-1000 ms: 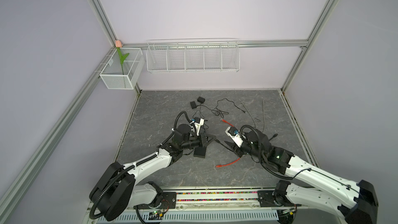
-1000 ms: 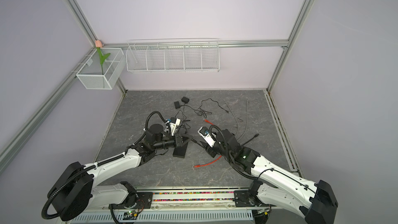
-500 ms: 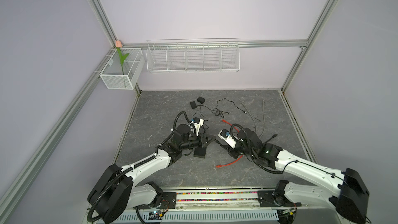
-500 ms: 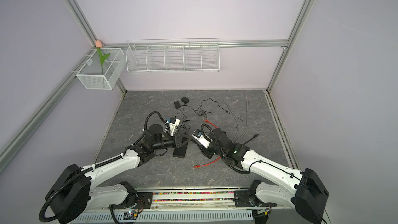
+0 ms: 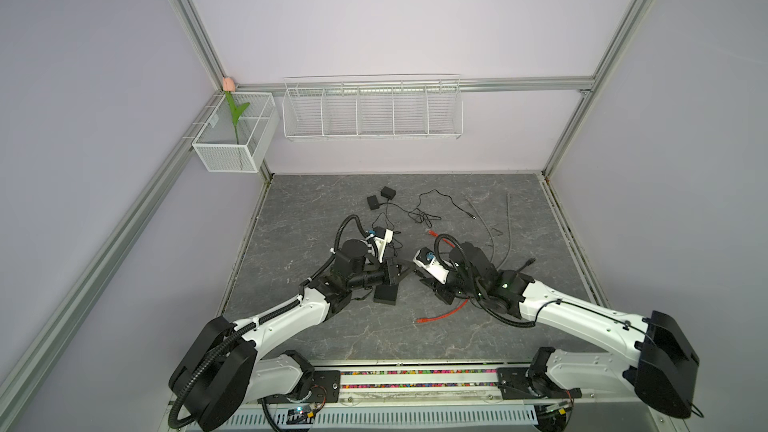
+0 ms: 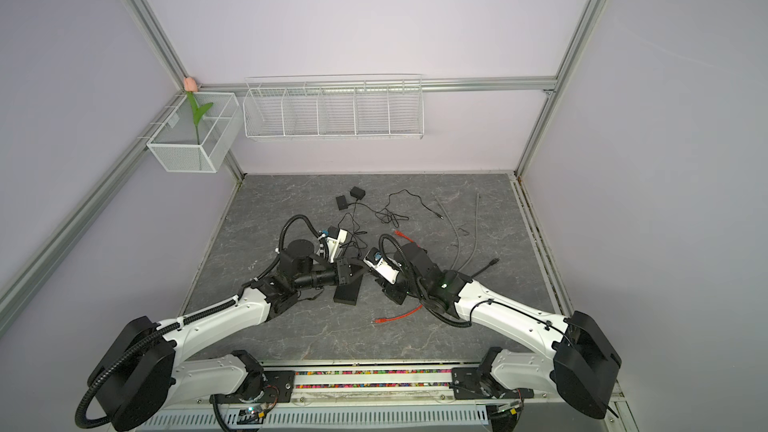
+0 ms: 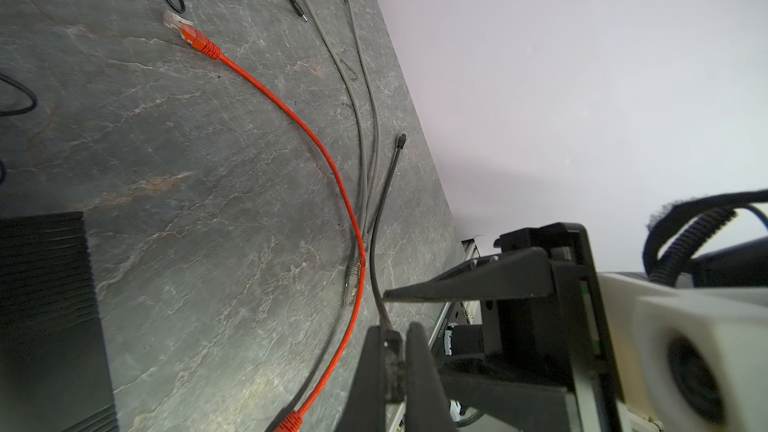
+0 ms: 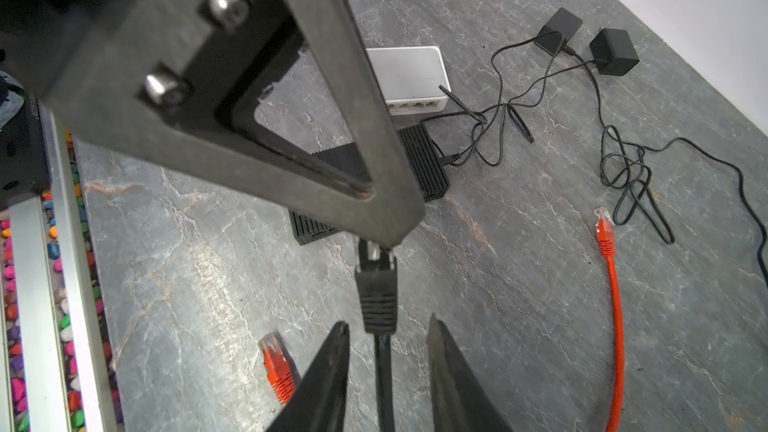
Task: Insert the plug into the switch port
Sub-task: 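Grasp the switch with the left gripper while right gripper brings the plug to its port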
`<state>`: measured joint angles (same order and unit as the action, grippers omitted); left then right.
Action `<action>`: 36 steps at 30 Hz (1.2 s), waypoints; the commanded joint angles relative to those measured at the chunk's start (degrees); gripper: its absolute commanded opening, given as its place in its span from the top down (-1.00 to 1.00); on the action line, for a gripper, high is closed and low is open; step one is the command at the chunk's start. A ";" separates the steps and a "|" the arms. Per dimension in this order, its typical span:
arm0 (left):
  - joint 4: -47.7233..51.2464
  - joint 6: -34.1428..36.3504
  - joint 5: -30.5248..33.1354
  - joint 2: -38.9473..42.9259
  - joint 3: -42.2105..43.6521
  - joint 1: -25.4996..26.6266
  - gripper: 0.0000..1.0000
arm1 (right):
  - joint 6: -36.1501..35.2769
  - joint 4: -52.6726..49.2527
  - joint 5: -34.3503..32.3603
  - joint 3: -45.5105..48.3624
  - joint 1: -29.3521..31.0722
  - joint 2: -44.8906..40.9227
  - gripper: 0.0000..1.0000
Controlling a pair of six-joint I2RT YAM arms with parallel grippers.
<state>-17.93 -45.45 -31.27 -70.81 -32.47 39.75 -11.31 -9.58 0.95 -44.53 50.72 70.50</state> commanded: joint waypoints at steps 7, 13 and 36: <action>-0.61 0.58 0.25 0.58 0.56 -0.11 1.00 | -0.73 0.77 0.19 -0.82 -0.16 0.45 0.81; -0.01 0.78 0.23 0.82 0.58 -0.11 1.00 | -0.49 0.89 -0.81 -0.55 -0.20 0.17 0.87; 23.09 7.95 24.41 17.83 5.94 -8.30 -0.29 | 1.29 -12.12 -5.13 -7.34 0.44 9.63 0.82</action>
<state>-2.24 -40.42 -15.22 -54.06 -29.26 31.88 -10.59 -18.35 -3.60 -49.82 50.74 78.52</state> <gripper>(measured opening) 0.644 0.091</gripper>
